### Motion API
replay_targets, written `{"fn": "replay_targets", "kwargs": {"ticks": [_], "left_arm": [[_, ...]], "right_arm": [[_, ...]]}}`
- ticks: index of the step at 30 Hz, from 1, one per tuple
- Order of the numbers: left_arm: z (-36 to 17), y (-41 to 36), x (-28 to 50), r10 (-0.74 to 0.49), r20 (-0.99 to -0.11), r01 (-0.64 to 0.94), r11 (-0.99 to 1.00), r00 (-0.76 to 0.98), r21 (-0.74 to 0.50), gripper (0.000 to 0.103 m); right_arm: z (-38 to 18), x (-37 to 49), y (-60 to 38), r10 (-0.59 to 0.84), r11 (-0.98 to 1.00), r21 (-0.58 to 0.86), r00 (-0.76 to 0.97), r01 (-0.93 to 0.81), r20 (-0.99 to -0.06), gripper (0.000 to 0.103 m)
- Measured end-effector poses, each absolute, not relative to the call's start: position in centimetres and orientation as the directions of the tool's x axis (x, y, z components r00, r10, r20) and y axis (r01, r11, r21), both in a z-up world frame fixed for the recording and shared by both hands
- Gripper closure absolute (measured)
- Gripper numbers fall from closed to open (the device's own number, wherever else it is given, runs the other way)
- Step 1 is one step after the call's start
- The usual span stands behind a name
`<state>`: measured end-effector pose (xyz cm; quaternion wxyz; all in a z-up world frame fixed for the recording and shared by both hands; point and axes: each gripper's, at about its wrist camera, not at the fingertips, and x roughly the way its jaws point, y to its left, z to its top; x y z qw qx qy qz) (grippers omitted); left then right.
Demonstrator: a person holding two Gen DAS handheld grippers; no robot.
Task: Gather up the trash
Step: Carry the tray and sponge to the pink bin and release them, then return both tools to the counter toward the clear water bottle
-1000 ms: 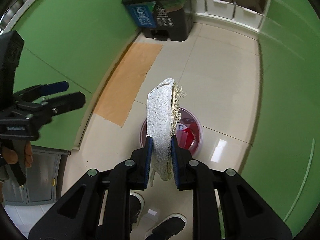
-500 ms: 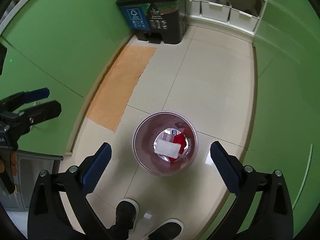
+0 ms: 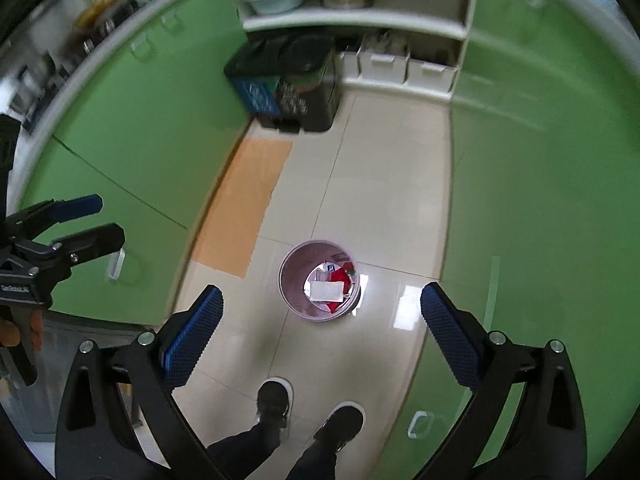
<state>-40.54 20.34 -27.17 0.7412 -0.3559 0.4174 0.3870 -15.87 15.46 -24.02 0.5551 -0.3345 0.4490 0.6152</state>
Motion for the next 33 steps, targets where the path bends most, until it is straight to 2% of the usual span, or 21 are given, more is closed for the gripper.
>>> {"fn": "replay_targets", "kwargs": {"ticks": [6, 9, 13, 25, 33], "left_arm": [[-16.6, 16.8, -38.8, 0.282, -0.881, -0.831, 0.523, 0.379, -0.189, 0.005], [-12.2, 14.8, -37.0, 0.276, -0.877, -0.787, 0.593, 0.394, -0.168, 0.005], [-9.1, 12.4, -33.9, 0.261, -0.862, -0.720, 0.675, 0.434, -0.159, 0.005], [-4.8, 3.8, -19.3, 0.144, -0.817, -0.458, 0.875, 0.558, -0.158, 0.005], [-3.8, -0.8, -10.8, 0.077, -0.805, -0.348, 0.923, 0.588, -0.165, 0.005]], "right_arm": [[-12.1, -13.3, 9.4, 0.447, 0.104, 0.177, -0.113, -0.979, -0.887, 0.004], [-8.0, -11.4, 5.5, 0.491, 0.171, 0.179, -0.074, -0.969, -0.868, 0.004], [-4.8, -8.7, 0.1, 0.536, 0.287, 0.181, 0.001, -0.941, -0.844, 0.004], [-1.6, 3.0, -15.6, 0.534, 0.602, 0.153, 0.252, -0.784, -0.807, 0.003], [-1.6, 9.0, -21.3, 0.510, 0.663, 0.140, 0.306, -0.735, -0.804, 0.003]]}}
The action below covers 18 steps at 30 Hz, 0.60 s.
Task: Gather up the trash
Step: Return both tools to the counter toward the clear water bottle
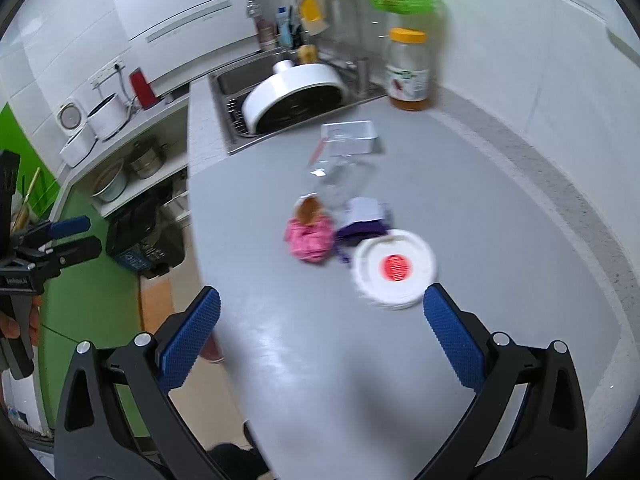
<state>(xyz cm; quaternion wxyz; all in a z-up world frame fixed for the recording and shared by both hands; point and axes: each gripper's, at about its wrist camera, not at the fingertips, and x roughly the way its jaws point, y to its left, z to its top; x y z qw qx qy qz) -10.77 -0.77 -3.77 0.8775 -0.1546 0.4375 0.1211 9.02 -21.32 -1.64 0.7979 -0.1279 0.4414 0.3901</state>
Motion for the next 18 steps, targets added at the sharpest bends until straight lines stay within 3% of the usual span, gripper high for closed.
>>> {"fn": "replay_targets", "kwargs": {"ticks": [18], "left_arm": [[-5.7, -1.8, 6.0, -0.010, -0.846, -0.202, 0.970, 0.532, -0.139, 0.005]], "right_arm": [[-5.1, 16.4, -20.8, 0.472, 0.708, 0.180, 0.269, -0.682, -0.840, 0.003]]}}
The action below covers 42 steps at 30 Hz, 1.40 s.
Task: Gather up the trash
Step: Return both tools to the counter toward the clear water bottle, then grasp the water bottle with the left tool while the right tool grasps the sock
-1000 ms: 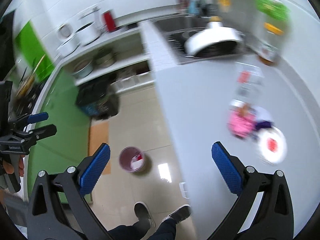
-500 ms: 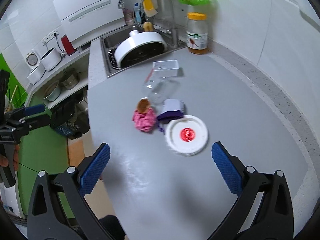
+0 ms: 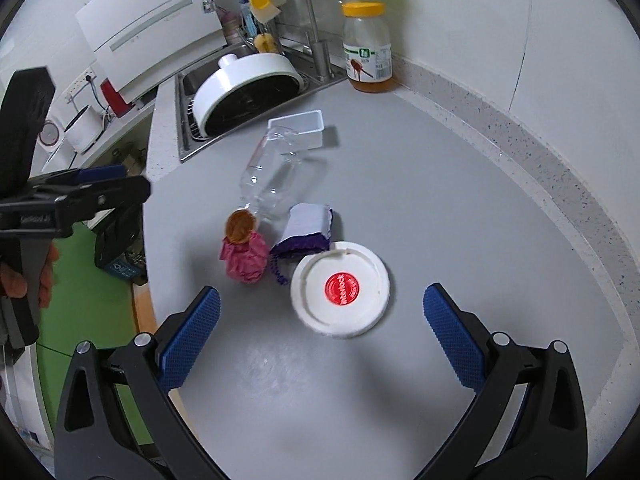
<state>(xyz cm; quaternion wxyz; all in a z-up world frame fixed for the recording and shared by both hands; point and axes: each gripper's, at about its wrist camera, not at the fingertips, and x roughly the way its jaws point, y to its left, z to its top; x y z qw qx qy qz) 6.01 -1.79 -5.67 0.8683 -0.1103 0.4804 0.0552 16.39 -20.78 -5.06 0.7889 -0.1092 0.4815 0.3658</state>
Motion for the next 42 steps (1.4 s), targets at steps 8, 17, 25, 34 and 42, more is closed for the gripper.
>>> {"fn": "replay_targets", "kwargs": {"ticks": [8, 17, 25, 34, 42], "left_arm": [[-9.7, -1.1, 12.8, -0.036, -0.886, -0.191, 0.972, 0.461, -0.139, 0.005], [-13.4, -0.3, 17.6, -0.068, -0.909, -0.195, 0.968, 0.412, -0.160, 0.005], [-14.8, -0.3, 18.3, -0.088, -0.919, -0.191, 0.966, 0.384, -0.172, 0.044], [-12.8, -0.1, 17.2, -0.097, -0.896, -0.180, 0.965, 0.433, -0.191, 0.045], [-8.7, 1.3, 14.6, -0.066, -0.861, -0.197, 0.962, 0.504, -0.188, 0.045]], "right_arm": [[-7.7, 19.8, -20.1, 0.456, 0.729, 0.210, 0.233, -0.651, -0.859, 0.003], [-10.0, 22.3, -19.9, 0.436, 0.747, 0.228, 0.201, -0.625, -0.877, 0.003], [-10.5, 23.3, -19.6, 0.433, 0.747, 0.234, 0.189, -0.622, -0.881, 0.003], [-10.1, 23.1, -18.4, 0.440, 0.732, 0.228, 0.188, -0.642, -0.878, 0.003], [-10.3, 21.9, -15.9, 0.450, 0.694, 0.220, 0.175, -0.686, -0.876, 0.003]]}}
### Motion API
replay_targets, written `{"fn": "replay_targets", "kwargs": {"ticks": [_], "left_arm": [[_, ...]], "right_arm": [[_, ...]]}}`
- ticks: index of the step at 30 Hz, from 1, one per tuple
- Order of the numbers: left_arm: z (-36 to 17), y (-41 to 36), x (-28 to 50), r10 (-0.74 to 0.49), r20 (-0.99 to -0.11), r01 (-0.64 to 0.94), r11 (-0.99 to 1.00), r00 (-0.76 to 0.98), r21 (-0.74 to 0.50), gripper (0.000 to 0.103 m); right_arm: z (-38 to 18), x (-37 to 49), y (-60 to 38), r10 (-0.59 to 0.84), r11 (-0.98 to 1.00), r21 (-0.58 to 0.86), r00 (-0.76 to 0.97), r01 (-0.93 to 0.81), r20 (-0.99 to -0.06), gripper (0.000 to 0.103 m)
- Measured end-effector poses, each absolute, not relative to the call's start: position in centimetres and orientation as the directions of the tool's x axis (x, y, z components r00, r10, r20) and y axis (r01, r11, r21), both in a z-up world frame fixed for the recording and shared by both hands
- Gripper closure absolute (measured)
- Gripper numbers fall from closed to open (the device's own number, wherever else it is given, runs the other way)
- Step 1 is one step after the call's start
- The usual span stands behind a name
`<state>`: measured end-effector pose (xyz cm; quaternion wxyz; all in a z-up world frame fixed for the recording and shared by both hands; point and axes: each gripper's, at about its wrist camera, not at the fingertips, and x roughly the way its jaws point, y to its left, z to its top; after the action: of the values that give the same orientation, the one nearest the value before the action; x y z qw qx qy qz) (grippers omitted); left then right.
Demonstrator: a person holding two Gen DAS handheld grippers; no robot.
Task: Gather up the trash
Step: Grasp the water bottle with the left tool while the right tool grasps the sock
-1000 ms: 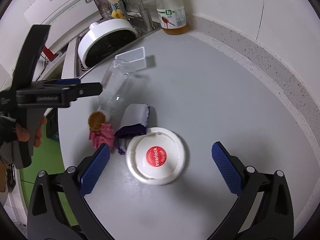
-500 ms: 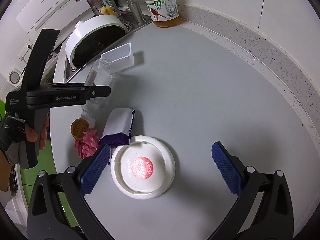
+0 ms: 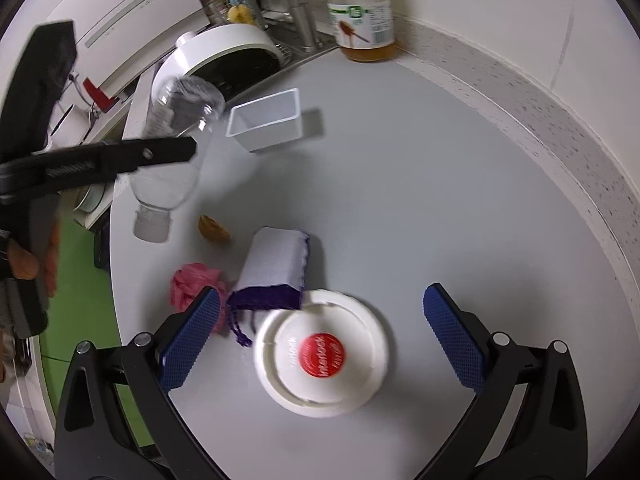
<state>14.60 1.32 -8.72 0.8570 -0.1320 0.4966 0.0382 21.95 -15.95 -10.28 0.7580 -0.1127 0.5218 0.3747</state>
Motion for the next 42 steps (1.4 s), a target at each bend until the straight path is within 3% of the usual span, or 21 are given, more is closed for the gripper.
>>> {"fn": "replay_targets", "kwargs": {"ticks": [9, 19, 31, 42], "left_arm": [[-7.3, 4.2, 10.8, -0.019, -0.843, -0.249, 0.952, 0.538, -0.180, 0.045], [-7.4, 5.9, 8.5, -0.015, -0.833, -0.286, 0.936, 0.553, -0.206, 0.045], [-4.6, 4.5, 3.8, 0.028, -0.810, -0.324, 0.924, 0.586, -0.203, 0.045], [-2.3, 4.6, -8.6, 0.178, -0.786, -0.500, 0.846, 0.592, -0.186, 0.045]], "right_arm": [[-12.3, 21.6, -12.2, 0.420, 0.648, 0.179, 0.151, -0.740, -0.895, 0.006], [-13.0, 21.0, -10.7, 0.387, 0.630, 0.143, 0.148, -0.763, -0.910, 0.095], [-6.4, 18.9, -12.1, 0.478, 0.590, 0.156, 0.187, -0.792, -0.858, 0.097], [-0.8, 10.0, -7.4, 0.597, 0.347, 0.147, 0.097, -0.926, -0.797, 0.097]]}}
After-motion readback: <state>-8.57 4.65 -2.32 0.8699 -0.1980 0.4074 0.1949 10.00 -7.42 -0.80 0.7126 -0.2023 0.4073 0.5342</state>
